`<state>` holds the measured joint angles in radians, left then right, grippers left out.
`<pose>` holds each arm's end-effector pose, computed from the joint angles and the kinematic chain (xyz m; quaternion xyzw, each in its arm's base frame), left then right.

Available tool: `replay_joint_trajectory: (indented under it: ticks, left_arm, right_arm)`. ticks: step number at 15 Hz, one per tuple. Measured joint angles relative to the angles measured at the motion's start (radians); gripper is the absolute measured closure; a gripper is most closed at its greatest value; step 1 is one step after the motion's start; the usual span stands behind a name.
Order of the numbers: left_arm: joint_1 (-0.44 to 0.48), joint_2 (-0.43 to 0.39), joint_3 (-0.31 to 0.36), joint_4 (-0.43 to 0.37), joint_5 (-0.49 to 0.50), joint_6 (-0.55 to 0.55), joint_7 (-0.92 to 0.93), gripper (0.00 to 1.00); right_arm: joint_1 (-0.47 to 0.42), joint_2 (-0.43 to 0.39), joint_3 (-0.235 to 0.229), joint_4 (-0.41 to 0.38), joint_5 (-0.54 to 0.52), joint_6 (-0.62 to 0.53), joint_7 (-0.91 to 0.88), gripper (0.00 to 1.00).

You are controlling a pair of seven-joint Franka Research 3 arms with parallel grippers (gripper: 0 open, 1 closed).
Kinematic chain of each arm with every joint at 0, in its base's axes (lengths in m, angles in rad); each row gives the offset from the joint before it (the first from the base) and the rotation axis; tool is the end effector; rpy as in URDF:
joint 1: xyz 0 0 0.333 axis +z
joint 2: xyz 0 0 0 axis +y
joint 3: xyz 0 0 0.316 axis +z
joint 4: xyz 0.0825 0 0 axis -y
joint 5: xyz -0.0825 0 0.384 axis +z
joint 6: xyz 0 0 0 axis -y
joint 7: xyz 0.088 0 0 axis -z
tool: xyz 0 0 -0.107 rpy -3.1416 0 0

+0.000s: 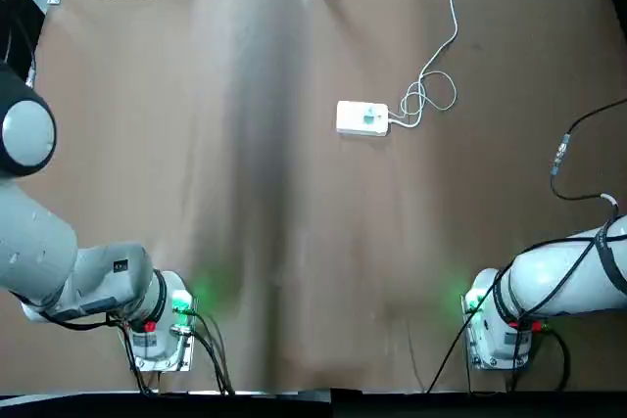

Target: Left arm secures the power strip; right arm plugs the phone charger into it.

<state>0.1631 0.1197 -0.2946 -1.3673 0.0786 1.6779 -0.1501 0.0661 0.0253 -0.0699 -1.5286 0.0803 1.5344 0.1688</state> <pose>0.5978 -0.0585 0.6658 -0.9949 -0.0116 -0.0999 0.0082 0.5589 0.0072 0.6275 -0.9956 0.0851 0.0129 0.0383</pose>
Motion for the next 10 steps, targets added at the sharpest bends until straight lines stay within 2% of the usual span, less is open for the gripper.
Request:
replay_joint_trajectory:
  ticks: [4, 10]
  left_arm:
    - [0.033, -0.046, 0.001, 0.000, -0.006, -0.054, 0.001, 0.00]
    - [0.041, -0.065, -0.003, -0.017, -0.028, -0.093, 0.002, 0.00]
  right_arm:
    - [0.014, 0.001, 0.003, -0.015, -0.095, 0.003, -0.095, 0.00]
    - [0.014, 0.005, 0.003, -0.016, -0.104, 0.033, -0.140, 0.00]
